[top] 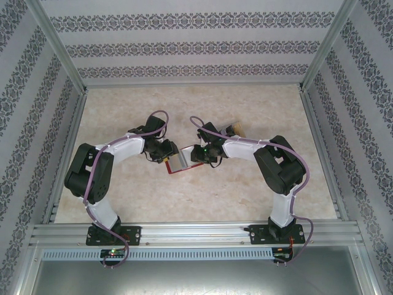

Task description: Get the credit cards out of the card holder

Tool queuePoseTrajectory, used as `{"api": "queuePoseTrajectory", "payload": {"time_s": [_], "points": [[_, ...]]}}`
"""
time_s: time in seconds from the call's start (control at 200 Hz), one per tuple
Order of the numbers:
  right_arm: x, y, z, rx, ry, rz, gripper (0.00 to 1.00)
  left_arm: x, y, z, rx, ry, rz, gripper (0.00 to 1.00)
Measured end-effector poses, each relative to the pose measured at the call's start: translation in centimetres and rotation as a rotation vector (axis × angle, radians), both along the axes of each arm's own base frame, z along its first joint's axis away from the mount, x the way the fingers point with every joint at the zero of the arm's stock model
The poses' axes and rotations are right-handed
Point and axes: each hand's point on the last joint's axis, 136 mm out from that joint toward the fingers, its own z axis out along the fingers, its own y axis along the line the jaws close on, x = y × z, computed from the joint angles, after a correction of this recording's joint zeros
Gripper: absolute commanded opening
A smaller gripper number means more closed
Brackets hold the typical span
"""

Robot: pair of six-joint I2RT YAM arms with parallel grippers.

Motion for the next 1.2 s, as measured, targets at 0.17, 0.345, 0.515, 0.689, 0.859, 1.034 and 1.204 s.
{"api": "queuePoseTrajectory", "payload": {"time_s": [0.17, 0.345, 0.515, 0.689, 0.859, 1.034, 1.204], "points": [[0.0, 0.0, 0.0, -0.001, 0.001, 0.0, 0.27, -0.1, 0.2, -0.1, 0.012, 0.005, 0.004, 0.39], [0.0, 0.0, 0.0, -0.003, 0.003, 0.0, 0.27, -0.2, 0.1, -0.2, 0.003, 0.01, 0.0, 0.39], [0.0, 0.0, 0.0, -0.004, 0.005, 0.001, 0.27, -0.4, 0.0, -1.0, 0.004, 0.033, -0.003, 0.39], [0.0, 0.0, 0.0, -0.004, 0.005, 0.001, 0.27, -0.4, -0.1, -1.1, 0.001, 0.037, -0.004, 0.39], [0.0, 0.0, 0.0, -0.007, 0.009, 0.001, 0.27, -0.3, -0.4, -1.0, -0.015, 0.034, -0.011, 0.35], [0.0, 0.0, 0.0, -0.008, 0.01, 0.001, 0.27, -0.2, -0.9, -0.9, -0.037, 0.035, -0.028, 0.36], [0.0, 0.0, 0.0, -0.01, 0.012, 0.001, 0.27, 0.1, -1.5, -0.9, -0.065, 0.037, -0.046, 0.36]]}}
